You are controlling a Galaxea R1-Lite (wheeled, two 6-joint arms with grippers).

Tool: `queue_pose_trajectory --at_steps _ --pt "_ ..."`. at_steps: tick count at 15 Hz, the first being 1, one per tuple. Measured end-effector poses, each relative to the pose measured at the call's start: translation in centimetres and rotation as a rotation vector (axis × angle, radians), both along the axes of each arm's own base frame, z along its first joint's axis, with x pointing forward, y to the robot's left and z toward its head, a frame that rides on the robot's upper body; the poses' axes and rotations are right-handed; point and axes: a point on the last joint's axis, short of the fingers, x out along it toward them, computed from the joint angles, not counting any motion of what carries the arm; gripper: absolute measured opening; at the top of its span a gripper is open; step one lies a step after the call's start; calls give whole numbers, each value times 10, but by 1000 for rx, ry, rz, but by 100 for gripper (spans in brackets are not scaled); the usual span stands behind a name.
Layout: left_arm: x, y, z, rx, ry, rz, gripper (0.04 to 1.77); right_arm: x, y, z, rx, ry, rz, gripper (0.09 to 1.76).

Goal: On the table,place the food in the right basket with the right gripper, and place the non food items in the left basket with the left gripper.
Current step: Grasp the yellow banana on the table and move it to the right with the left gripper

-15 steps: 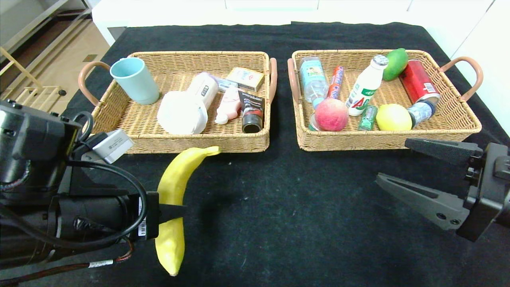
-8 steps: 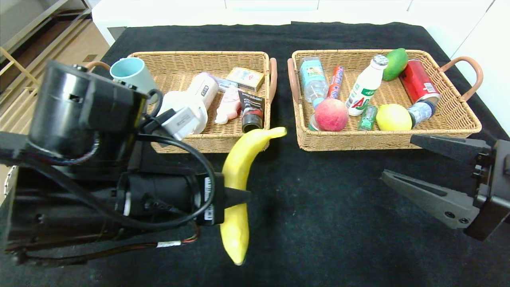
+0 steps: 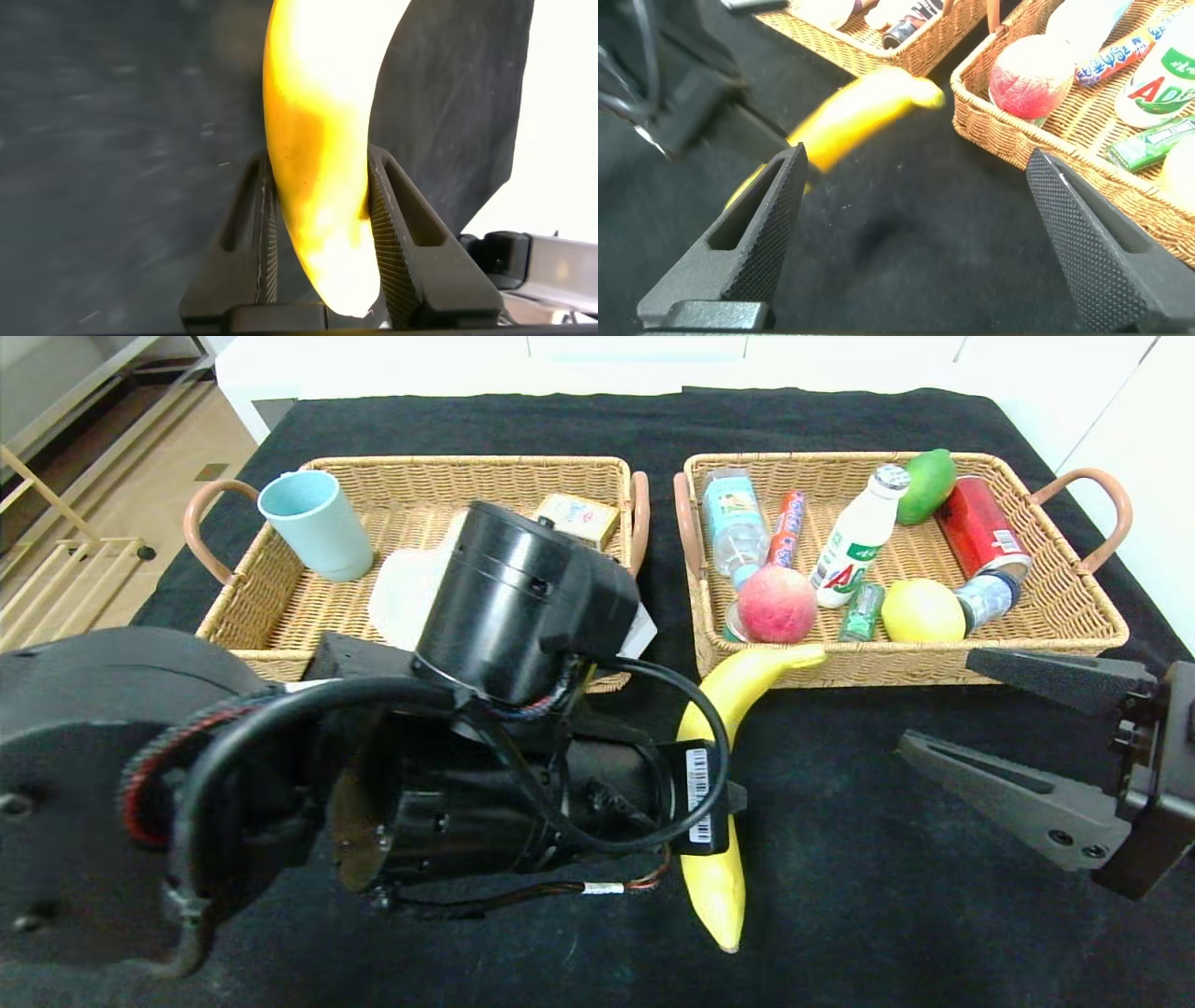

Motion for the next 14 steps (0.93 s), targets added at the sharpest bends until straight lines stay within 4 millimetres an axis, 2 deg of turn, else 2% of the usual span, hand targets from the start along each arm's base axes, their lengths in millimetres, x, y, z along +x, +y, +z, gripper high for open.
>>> queue_pose_trajectory --at_steps 3,7,14 --pt "6 -23 -9 4 23 -10 67 0 0 1 2 -5 -1 171" --pt "18 -43 -22 32 26 12 67 -1 -2 2 5 -12 -5 171" --pt "28 -57 -47 88 52 40 66 -3 -2 2 5 -14 1 171"
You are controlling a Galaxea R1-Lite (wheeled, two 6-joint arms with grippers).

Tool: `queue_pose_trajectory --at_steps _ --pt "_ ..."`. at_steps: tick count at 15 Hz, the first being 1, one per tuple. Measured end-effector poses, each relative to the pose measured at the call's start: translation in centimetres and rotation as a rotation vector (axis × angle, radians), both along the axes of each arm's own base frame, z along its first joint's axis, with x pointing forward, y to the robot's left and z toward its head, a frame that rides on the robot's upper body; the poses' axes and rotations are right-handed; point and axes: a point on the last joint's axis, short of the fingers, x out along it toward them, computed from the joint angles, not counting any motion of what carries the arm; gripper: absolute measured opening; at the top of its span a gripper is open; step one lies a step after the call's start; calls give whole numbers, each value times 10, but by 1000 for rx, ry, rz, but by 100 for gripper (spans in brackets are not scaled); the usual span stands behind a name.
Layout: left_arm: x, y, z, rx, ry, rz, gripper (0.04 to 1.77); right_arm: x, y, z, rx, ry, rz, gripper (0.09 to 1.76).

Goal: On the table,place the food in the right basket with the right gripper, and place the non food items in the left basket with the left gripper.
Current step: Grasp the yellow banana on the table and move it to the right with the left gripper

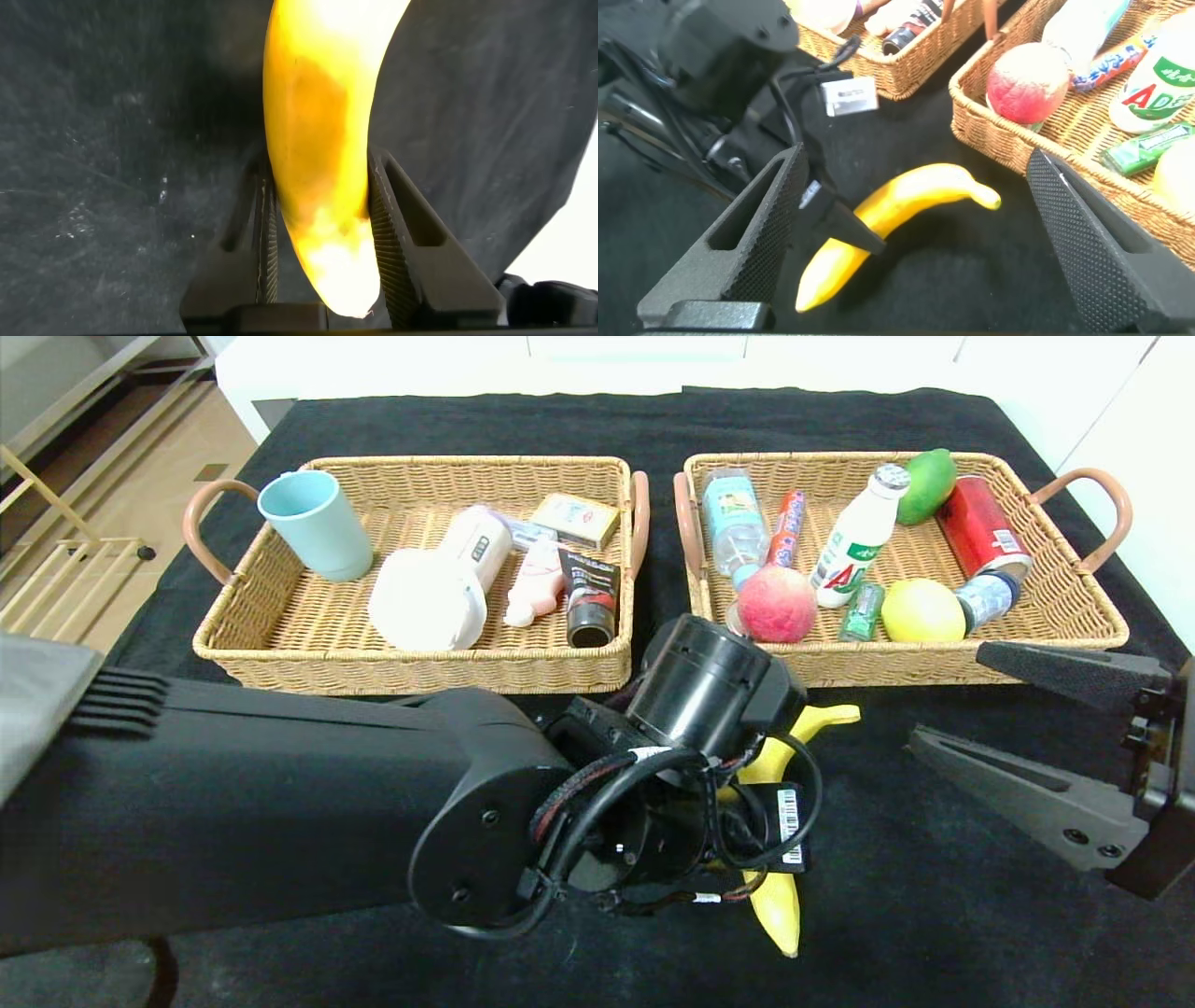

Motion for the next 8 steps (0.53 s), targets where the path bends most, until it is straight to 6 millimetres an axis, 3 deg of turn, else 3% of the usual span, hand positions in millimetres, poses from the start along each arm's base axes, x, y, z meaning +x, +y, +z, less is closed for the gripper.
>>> queue_pose_trajectory --at_steps 6,8 --pt "-1 -4 -5 19 -6 12 66 -1 0 -1 -2 1 4 171" --pt "-1 -4 -6 23 -9 18 84 -1 0 -1 -2 2 4 171"
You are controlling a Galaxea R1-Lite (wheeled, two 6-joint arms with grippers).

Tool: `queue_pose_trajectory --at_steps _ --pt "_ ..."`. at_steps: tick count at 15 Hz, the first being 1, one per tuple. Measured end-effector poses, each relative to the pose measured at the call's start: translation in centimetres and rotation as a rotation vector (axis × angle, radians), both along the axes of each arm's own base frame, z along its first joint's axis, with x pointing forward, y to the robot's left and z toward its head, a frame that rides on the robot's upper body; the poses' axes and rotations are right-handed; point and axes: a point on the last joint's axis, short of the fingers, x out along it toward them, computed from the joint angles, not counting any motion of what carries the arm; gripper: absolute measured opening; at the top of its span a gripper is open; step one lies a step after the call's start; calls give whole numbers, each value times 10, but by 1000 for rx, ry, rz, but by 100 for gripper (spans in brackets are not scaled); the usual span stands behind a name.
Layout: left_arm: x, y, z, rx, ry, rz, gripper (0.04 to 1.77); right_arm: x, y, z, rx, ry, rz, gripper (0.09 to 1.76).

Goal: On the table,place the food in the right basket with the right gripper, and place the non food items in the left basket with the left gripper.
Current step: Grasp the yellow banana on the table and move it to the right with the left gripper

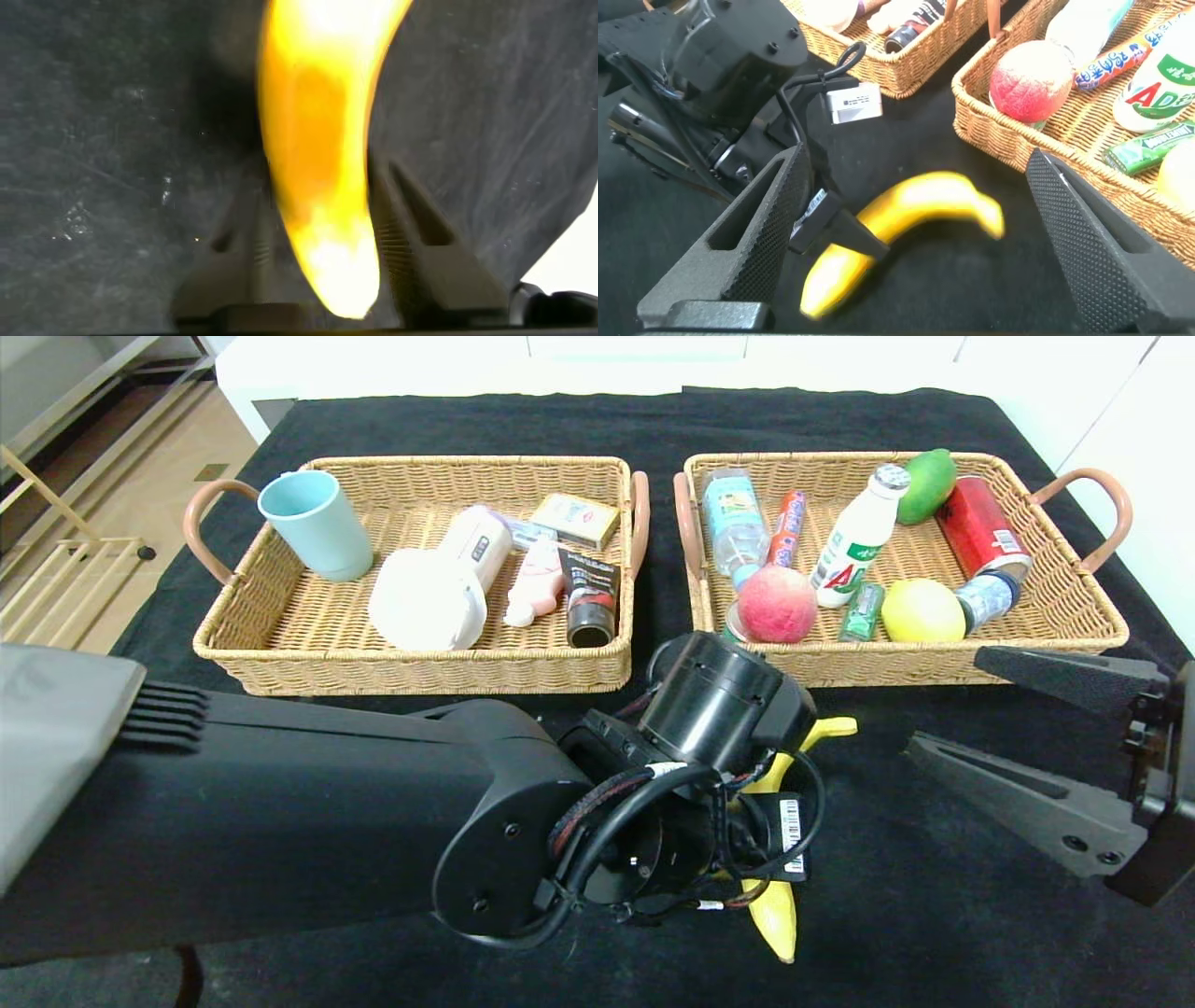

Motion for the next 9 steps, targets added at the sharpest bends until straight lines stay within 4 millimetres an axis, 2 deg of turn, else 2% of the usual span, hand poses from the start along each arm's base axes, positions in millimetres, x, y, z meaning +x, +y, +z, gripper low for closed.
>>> queue_pose_trajectory --at_steps 4,9 --pt "-2 -2 -1 7 -5 -10 118 0 2 -1 -3 6 10 171" --pt "-9 5 8 26 -35 -5 143 0 2 -2 -3 7 10 171"
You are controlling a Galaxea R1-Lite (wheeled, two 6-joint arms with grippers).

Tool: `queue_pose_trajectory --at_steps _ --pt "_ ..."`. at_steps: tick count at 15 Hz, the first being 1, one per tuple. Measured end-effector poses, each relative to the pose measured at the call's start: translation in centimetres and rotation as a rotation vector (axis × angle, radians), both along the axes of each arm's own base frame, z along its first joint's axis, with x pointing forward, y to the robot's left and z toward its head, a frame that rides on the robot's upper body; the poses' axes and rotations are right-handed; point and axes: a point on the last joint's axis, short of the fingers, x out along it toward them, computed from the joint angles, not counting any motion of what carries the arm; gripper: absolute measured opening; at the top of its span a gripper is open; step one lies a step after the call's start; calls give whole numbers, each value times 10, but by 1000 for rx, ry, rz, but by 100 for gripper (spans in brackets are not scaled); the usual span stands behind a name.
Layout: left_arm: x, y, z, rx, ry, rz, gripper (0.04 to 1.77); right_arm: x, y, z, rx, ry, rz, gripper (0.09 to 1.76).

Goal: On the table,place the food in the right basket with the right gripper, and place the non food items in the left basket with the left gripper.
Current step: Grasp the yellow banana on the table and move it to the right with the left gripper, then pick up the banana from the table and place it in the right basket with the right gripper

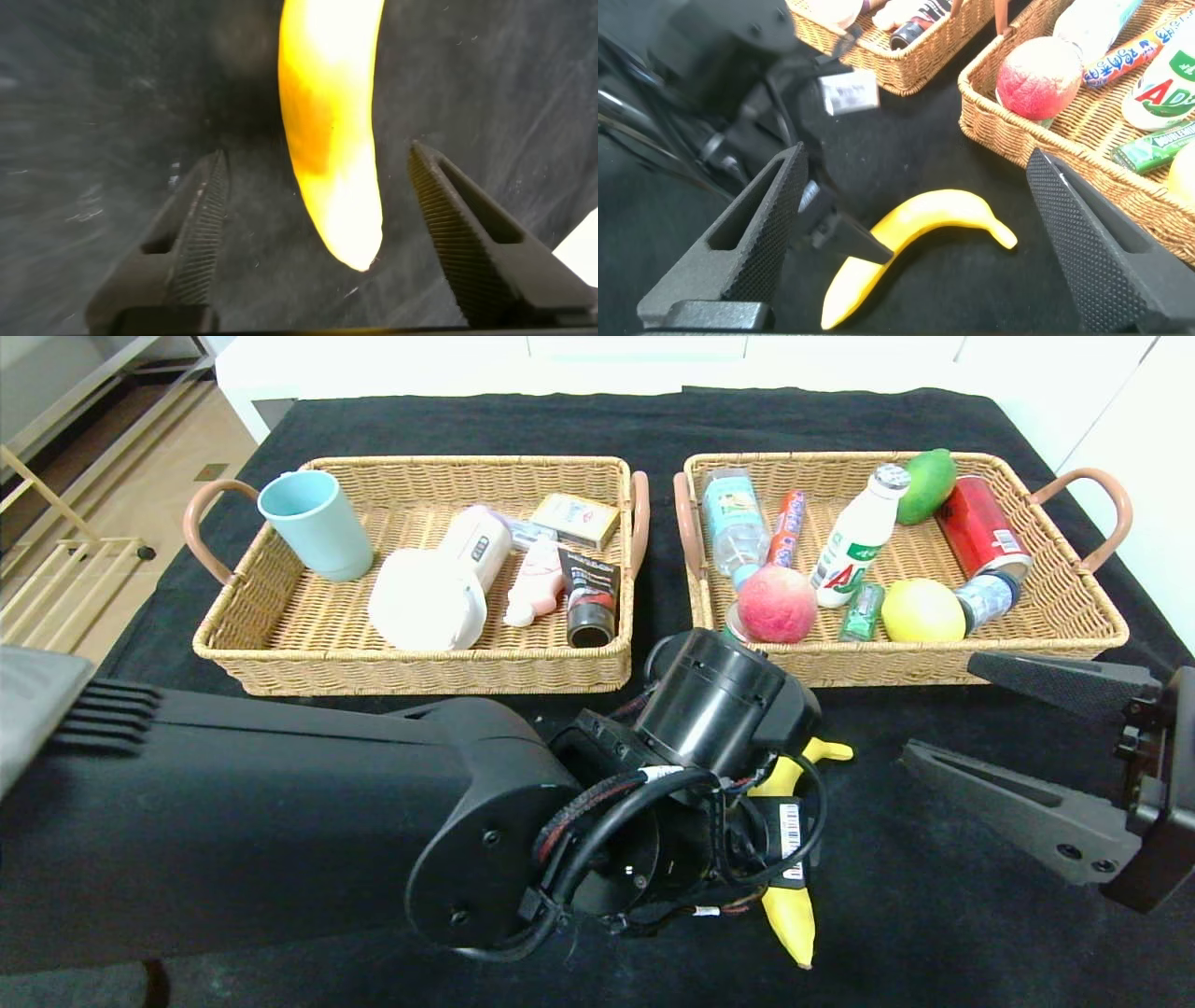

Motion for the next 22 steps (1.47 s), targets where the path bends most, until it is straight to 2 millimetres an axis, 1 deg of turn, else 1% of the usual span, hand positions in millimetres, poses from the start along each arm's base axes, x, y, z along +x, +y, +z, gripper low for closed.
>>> queue_pose_trajectory --at_steps 3,5,7,9,11,14,17,22 --pt "-11 13 14 24 -60 -41 152 0 0 0 0 1 -2 171" --pt "-21 27 16 70 -93 -85 156 1 -1 0 -1 3 -6 171" --pt "-30 44 17 121 -129 -131 160 2 -1 -1 -4 6 -11 171" --pt "-41 68 17 181 -193 -201 162 4 -1 -2 -8 12 -17 171" --pt "-51 88 17 169 -253 -247 165 7 0 -4 -14 23 -17 171" --pt "-59 112 9 150 -357 -285 167 9 3 -8 -24 41 -11 171" --pt "-58 127 4 69 -492 -254 168 11 6 -12 -34 55 -19 171" --pt "-61 154 -20 82 -567 -226 170 15 10 -17 -48 78 -13 171"
